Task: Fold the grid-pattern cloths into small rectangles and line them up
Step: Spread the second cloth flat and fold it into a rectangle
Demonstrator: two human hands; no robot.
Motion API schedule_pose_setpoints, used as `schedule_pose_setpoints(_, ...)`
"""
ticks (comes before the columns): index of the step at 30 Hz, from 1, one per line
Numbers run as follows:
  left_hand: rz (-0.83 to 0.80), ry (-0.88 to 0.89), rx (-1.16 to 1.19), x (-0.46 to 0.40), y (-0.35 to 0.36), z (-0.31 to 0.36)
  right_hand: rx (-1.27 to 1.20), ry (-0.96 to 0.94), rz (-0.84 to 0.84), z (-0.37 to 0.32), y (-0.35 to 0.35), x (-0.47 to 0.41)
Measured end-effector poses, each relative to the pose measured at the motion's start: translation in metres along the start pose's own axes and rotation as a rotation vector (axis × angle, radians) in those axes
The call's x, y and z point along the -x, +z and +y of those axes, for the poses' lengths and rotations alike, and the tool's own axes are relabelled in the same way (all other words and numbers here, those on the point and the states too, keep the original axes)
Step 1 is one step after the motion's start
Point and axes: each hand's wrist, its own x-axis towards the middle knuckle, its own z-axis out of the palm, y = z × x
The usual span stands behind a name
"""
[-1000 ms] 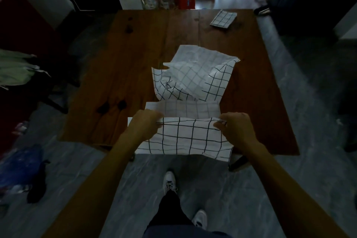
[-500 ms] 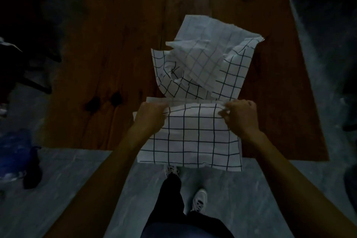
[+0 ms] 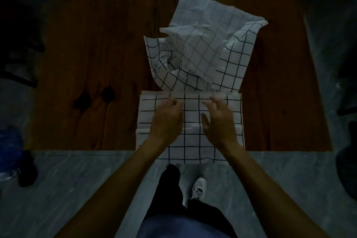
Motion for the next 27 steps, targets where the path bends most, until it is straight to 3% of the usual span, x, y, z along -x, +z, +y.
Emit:
schedule_pose_setpoints(5, -0.265, -0.129, -0.074, 0.025, 0.027, 0.007, 0.090, 0.006, -0.176, 0.002, 0.027, 0.040)
schedule_pose_setpoints(8, -0.324, -0.153, -0.109, 0.030, 0.037, 0.002, 0.137, 0.038, -0.301, 0.022, 0.039, 0.054)
schedule_pose_setpoints(15, -0.321, -0.171, -0.127, 0.027, 0.053, -0.014, 0.223, 0.029, -0.305, 0.038, 0.052, 0.053)
schedule_pose_setpoints(21, -0.079, -0.055, -0.094, 0.035, 0.054, -0.008, 0.234, -0.008, -0.245, 0.040, 0.056, 0.051)
schedule_pose_setpoints(27, -0.192, -0.133, -0.149, 0.043, 0.065, -0.009, 0.226, -0.121, -0.157, 0.039, 0.055, 0.060)
